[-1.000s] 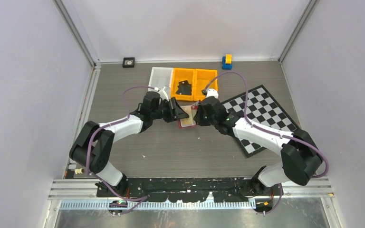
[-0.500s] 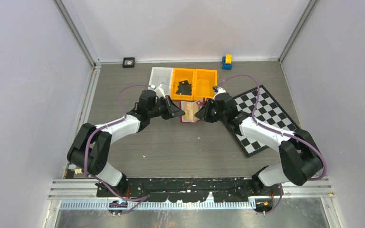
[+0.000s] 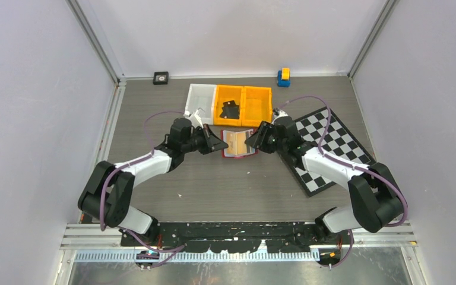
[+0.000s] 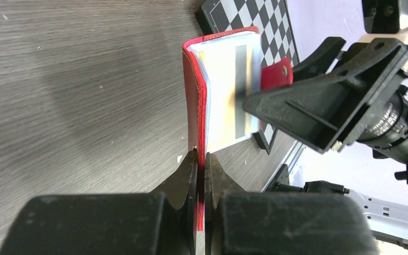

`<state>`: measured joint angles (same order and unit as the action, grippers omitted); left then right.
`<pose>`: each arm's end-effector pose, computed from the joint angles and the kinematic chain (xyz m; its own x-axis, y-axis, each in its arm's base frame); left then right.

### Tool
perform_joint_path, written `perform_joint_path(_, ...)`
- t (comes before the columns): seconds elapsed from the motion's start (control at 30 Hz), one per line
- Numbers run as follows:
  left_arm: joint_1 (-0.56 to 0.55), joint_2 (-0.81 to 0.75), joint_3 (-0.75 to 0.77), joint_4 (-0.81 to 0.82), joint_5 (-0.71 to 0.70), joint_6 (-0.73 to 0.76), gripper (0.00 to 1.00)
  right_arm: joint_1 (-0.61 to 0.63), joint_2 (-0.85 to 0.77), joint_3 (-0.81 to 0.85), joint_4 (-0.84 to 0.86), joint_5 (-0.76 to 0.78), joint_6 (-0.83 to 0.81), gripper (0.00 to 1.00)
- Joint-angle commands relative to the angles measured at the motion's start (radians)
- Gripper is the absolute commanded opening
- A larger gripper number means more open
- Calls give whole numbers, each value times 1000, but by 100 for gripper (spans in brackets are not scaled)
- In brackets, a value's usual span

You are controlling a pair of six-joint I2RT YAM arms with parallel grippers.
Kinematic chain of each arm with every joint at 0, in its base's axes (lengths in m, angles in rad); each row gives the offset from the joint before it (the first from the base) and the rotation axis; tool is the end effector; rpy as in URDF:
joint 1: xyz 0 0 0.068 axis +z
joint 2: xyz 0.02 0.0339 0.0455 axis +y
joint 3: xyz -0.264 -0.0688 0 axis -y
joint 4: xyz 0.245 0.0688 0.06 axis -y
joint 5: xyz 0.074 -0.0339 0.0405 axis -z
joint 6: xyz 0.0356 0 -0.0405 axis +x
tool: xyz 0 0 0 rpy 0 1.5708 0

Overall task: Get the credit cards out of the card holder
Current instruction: Remove the credit card from the card holder.

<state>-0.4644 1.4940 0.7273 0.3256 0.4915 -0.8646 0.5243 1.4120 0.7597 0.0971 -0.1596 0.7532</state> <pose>0.2724 -0.1553 0.2050 -0.8385 -0.3302 -0.4335 0.2134 0.5330 -0.8188 0.2587 0.1561 0.2156 -0.7509 0.3458 -0.5626 -0.1337 0.7547 0.6424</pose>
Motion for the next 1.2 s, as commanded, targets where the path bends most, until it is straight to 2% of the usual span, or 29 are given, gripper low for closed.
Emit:
perform_joint_path(0.0, 6, -112, -16, 36, -52, 21, 0, -36, -67, -34, 78, 28, 48, 51)
perform_joint_path(0.07, 6, -117, -17, 33, -54, 22, 0, -41, -89, -49, 84, 44, 53, 56)
perform_joint_path(0.2, 6, -105, -16, 43, -43, 7, 0, -43, -156, -74, 76, 88, 49, 58)
perform_joint_path(0.43, 6, -119, -35, 24, -43, 25, 0, -43, -312, -106, 53, 152, 1, 56)
perform_joint_path(0.53, 6, -136, -56, 36, -34, 14, 0, -43, -336, -126, 105, 96, -9, 53)
perform_joint_path(0.77, 6, -149, -78, 78, -25, -22, 0, -41, -215, -117, 268, -127, 39, 45)
perform_joint_path(0.93, 6, -111, -83, 135, 4, -60, 0, -42, -116, -93, 303, -195, 69, 41)
perform_joint_path(1.07, 6, -77, -97, 254, 57, -107, 0, -43, -8, -51, 319, -264, 105, 36)
perform_joint_path(1.17, 7, -73, -92, 250, 65, -112, 0, -48, 41, -31, 327, -298, 118, 35)
